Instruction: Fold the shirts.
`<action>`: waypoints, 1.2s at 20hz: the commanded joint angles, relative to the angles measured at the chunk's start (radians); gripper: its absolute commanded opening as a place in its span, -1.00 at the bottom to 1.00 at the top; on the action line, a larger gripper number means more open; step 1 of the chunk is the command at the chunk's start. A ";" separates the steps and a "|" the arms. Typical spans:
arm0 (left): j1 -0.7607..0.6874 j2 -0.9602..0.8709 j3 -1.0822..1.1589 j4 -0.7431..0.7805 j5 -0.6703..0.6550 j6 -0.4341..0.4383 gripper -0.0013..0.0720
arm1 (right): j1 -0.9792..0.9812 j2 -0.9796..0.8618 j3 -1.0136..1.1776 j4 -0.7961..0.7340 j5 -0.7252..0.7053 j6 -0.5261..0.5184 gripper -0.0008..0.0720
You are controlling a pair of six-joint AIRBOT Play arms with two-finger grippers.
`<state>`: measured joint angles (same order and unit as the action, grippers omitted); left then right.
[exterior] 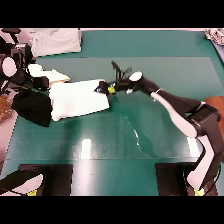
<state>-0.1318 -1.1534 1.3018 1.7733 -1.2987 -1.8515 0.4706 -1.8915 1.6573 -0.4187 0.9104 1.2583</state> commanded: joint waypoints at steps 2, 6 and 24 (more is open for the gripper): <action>0.000 0.038 0.000 -0.147 -0.058 0.003 0.85 | -0.146 0.217 0.198 -0.708 0.294 0.385 -0.93; 0.000 0.090 -0.002 -0.349 -0.045 0.021 0.85 | -0.453 0.368 0.313 -0.910 0.452 0.498 -0.94; 0.000 0.097 -0.002 -0.566 -0.050 0.029 0.84 | -1.244 0.483 0.319 -0.699 0.497 0.612 -0.94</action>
<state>-0.1318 -1.0569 1.2995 1.2118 -1.3441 -1.8229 -0.7357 -1.4273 1.9755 -1.1358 1.4345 1.8202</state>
